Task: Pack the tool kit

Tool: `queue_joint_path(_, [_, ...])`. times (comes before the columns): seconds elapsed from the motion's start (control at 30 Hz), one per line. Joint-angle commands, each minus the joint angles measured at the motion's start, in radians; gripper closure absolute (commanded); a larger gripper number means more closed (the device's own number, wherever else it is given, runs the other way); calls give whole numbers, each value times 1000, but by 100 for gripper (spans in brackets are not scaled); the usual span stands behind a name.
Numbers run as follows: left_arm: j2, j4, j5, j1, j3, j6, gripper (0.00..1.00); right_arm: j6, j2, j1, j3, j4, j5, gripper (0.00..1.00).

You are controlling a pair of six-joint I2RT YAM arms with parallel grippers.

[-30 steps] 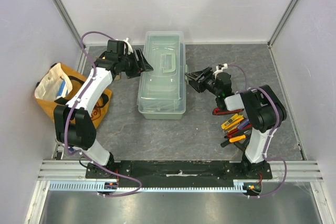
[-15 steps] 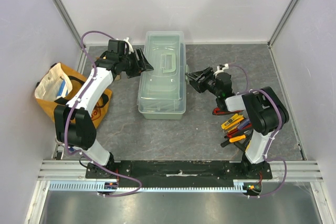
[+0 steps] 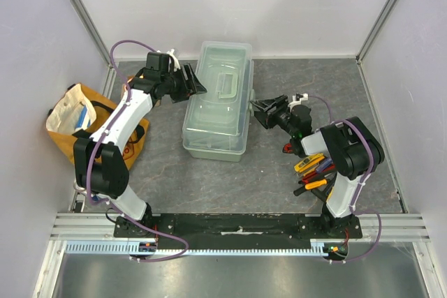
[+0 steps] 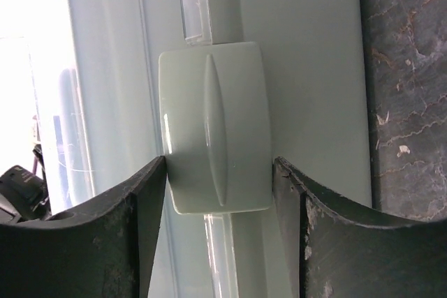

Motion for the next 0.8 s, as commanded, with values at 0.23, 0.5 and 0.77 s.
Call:
queue_joint_path(0.23, [119,-198,-80,-39,-61,24,28,126,-49,15,-8,367,-129,4])
queue_joint_path(0.5, [122,-198,-74,-40,-63,28,28,-40,-130,15,-8,71,-121,6])
queue_joint_path(0.77, [106,-203,-83,-34,-34,45,28,-340,-405,-6,15,-686,196,2])
